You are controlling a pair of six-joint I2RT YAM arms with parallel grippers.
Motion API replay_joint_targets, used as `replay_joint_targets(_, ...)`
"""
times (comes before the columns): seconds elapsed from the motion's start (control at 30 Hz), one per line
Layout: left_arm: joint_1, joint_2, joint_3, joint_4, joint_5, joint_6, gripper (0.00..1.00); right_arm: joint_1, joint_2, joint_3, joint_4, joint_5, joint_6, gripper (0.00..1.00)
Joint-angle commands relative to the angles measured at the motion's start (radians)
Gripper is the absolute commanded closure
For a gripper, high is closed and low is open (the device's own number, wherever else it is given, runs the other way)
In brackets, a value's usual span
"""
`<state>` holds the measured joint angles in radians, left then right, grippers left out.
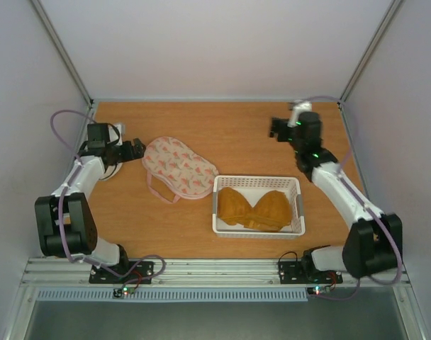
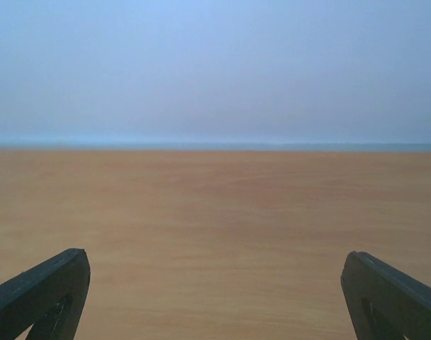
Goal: Unzip the laundry bag and remove the bra
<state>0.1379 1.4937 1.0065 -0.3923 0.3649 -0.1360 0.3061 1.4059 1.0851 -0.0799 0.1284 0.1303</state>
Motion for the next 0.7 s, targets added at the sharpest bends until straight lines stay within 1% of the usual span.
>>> replay_joint_targets(0.0,-0.001,-0.047,-0.085,0.202,-0.145,0.030,0.01,-0.162,-0.187,-0.244,0.367,-0.045,0.032,0.02)
replay_joint_targets(0.1,-0.007,-0.075,-0.165,0.306,-0.190,0.028,0.01,-0.174,-0.281,-0.400,0.523,0.036,-0.089,0.02)
replay_joint_targets(0.17,-0.015,-0.099,-0.253,0.412,-0.211,0.035,0.01,-0.189,-0.324,-0.493,0.609,0.052,-0.113,0.01)
replay_joint_targets(0.2,-0.022,-0.111,-0.296,0.474,-0.223,0.042,0.01,-0.213,-0.342,-0.529,0.645,0.030,-0.105,0.02)
replay_joint_targets(0.27,-0.035,-0.133,-0.385,0.603,-0.247,0.059,0.01,-0.282,-0.365,-0.597,0.711,-0.058,-0.037,0.02)
replay_joint_targets(0.3,-0.040,-0.141,-0.430,0.685,-0.251,0.070,0.01,-0.320,-0.366,-0.623,0.740,-0.099,-0.006,0.02)
replay_joint_targets(0.33,-0.047,-0.149,-0.479,0.796,-0.252,0.084,0.01,-0.338,-0.360,-0.646,0.762,-0.115,-0.013,0.01)
replay_joint_targets(0.47,-0.071,-0.143,-0.642,1.146,-0.236,0.132,0.01,-0.343,-0.298,-0.677,0.772,-0.099,-0.038,0.01)
replay_joint_targets(0.53,-0.078,-0.129,-0.658,1.201,-0.228,0.134,0.01,-0.343,-0.262,-0.698,0.805,-0.114,-0.054,0.02)
replay_joint_targets(0.57,-0.081,-0.118,-0.653,1.199,-0.234,0.134,0.01,-0.342,-0.240,-0.714,0.838,-0.115,-0.058,0.02)
replay_joint_targets(0.6,-0.081,-0.100,-0.647,1.202,-0.249,0.130,0.01,-0.342,-0.217,-0.733,0.897,-0.102,-0.057,0.01)
replay_joint_targets(0.67,-0.082,-0.047,-0.647,1.258,-0.251,0.117,0.01,-0.342,-0.170,-0.774,0.983,-0.053,-0.060,0.01)
